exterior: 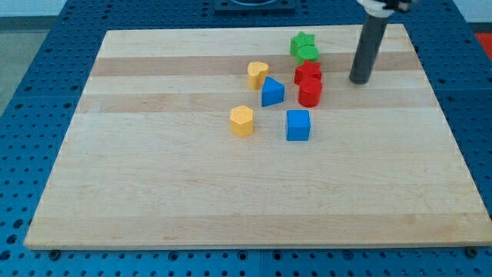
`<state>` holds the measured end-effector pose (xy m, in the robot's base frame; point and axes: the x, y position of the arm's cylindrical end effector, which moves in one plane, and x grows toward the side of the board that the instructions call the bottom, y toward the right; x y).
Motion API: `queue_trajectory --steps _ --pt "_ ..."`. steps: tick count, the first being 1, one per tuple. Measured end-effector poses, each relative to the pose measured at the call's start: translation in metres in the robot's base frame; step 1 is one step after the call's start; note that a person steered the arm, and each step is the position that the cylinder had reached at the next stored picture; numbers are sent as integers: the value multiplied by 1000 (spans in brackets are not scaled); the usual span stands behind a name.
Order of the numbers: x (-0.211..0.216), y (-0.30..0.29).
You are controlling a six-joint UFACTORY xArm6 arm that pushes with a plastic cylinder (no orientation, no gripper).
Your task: Push the blue triangle into the yellow heart
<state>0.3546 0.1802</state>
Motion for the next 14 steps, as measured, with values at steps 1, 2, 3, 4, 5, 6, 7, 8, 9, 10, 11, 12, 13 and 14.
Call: queue_trajectory --steps 1,2,3,4,5,6,7,8,9,10,11,12,13,14 --pt "37 4" --pt "74 4" --pt "112 0" --pt "125 -8" --pt "125 -8" --pt "125 -8" --pt "125 -8" --pt "125 -8" --pt "125 -7" --pt "125 -9" --pt "125 -24" --pt "125 -50" --pt "120 -70" --pt "104 -84"
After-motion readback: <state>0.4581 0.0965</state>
